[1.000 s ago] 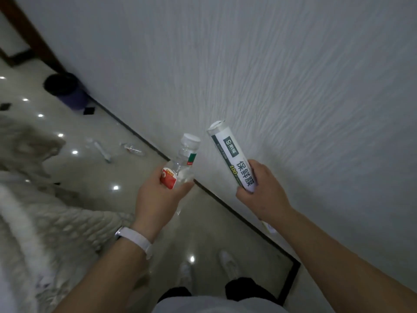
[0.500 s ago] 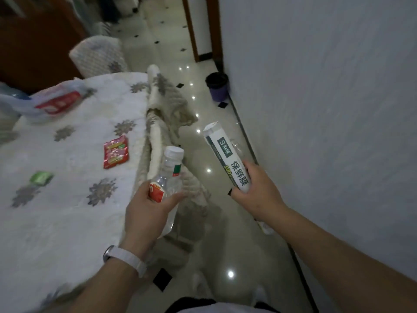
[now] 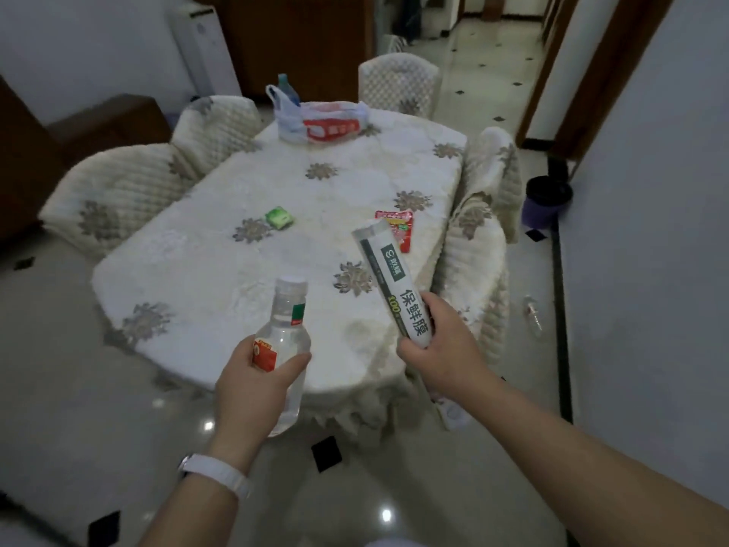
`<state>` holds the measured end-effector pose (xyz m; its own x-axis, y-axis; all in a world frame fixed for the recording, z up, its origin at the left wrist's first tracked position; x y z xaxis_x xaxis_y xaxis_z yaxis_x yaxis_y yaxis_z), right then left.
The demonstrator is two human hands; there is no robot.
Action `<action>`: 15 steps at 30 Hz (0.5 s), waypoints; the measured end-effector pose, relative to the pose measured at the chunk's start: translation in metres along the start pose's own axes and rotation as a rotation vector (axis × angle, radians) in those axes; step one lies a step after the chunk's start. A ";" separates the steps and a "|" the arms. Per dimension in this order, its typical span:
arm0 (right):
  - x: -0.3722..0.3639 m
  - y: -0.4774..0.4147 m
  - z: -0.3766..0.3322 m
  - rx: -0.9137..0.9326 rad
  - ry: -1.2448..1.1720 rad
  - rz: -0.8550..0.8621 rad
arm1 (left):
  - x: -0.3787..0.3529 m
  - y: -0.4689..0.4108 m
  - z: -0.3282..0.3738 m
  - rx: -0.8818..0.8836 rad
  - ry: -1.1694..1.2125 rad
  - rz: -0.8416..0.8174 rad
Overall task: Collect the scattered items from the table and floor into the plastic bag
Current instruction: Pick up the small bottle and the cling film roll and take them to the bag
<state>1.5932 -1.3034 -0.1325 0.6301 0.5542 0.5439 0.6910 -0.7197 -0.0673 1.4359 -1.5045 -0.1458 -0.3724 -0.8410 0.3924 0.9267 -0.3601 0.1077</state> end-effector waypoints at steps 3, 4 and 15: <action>-0.056 -0.021 -0.044 0.017 0.008 -0.075 | 0.055 -0.034 -0.026 0.033 0.038 0.060; -0.074 -0.029 -0.058 0.033 0.006 -0.091 | 0.073 -0.046 -0.034 0.042 0.041 0.086; -0.238 -0.111 -0.162 0.120 -0.040 -0.247 | 0.219 -0.116 -0.081 0.123 0.122 0.399</action>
<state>1.3088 -1.4231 -0.1188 0.4495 0.7244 0.5227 0.8609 -0.5074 -0.0372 1.2427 -1.6797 -0.1463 0.0201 -0.9490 0.3148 0.9957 0.0477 0.0800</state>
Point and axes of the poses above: each hand's wrist, its own y-axis away from the middle knuckle, its own x-axis out of the back of the hand, z = x × y, the point moved 3 cm from there along -y, towards the middle knuckle, and after that the axes turned 3 degrees about z, right-handed, at the moved point
